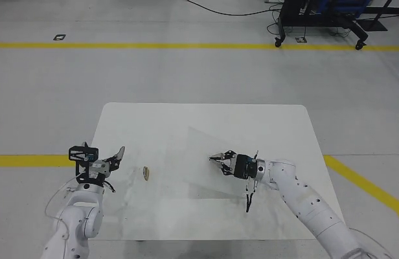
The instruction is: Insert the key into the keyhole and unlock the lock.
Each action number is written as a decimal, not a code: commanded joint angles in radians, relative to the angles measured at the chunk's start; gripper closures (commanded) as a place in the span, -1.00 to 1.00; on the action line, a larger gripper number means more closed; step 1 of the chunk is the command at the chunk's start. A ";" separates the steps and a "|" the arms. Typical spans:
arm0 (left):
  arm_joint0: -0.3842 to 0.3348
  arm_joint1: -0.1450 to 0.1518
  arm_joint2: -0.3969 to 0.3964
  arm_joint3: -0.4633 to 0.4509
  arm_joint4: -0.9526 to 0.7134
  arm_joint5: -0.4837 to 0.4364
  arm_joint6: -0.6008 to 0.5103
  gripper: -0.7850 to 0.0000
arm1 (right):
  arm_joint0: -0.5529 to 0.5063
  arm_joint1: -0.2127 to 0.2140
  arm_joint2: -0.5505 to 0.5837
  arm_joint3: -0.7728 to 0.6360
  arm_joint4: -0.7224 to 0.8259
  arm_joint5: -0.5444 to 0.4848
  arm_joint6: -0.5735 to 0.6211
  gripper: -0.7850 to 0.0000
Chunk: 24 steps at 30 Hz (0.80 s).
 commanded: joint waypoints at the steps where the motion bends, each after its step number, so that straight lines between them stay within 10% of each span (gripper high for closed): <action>1: 0.000 0.001 0.002 -0.019 0.042 0.006 0.010 -1.00 | 0.016 -0.006 -0.022 0.040 -0.006 0.010 -0.056 1.00; 7: -0.025 -0.008 0.131 -0.115 0.353 0.133 -0.127 -1.00 | 0.059 -0.024 -0.074 0.162 -0.013 0.043 -0.112 1.00; 24: -0.447 -0.075 0.550 0.113 0.558 -0.070 -0.392 -1.00 | 0.062 -0.042 -0.105 0.193 0.009 0.148 -0.076 1.00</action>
